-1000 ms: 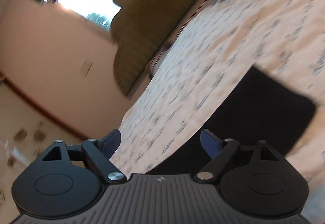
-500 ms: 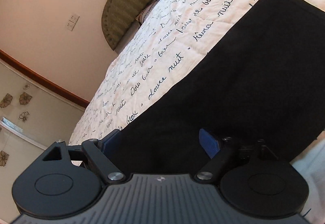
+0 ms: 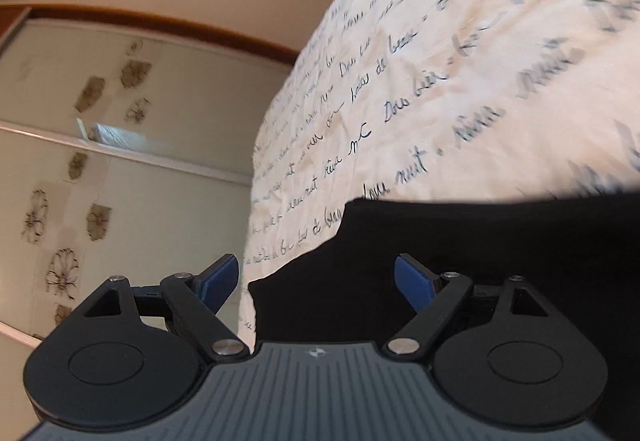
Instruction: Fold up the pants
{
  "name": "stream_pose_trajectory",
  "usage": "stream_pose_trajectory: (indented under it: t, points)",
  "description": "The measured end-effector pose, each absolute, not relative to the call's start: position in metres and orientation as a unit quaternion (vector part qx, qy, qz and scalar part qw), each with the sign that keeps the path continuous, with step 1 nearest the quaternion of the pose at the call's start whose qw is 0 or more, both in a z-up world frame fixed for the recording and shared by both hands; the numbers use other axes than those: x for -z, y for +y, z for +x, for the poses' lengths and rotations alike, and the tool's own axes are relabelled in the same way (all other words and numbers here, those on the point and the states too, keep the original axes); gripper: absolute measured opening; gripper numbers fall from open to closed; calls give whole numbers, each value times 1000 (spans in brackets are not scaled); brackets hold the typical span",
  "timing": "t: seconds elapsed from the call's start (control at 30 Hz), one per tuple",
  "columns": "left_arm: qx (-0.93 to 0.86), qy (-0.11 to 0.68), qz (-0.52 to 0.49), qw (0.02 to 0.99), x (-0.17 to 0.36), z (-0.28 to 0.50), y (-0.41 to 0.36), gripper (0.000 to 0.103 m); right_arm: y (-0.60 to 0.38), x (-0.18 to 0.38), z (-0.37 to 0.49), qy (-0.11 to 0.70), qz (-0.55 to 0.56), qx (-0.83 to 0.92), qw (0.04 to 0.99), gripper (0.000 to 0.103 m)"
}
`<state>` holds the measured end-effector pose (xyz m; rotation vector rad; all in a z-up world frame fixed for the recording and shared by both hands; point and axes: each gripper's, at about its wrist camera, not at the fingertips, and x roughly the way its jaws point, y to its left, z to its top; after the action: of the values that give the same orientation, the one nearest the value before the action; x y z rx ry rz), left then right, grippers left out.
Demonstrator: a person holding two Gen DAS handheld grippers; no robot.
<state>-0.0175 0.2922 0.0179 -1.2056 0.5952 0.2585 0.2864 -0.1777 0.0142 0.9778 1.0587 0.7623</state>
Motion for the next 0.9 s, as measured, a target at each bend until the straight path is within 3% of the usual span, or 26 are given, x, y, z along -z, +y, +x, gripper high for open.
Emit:
stream_pose_trajectory:
  t: [0.27,0.67,0.8,0.9]
  points:
    - [-106,264,-556,781,-8,-22,302,52,-137,-17,350,519,372,-359,680,86]
    - [-94,255,-561,782,1,-24,303,53,-98,-12,367,563,342,-436,613,86]
    - [-97,251,-554,788,-3,-22,299,60,-88,-8,369,574,327,-431,615,86]
    - [-93,250,-554,789,-6,-22,300,63,-71,2,369,590,278,-431,623,80]
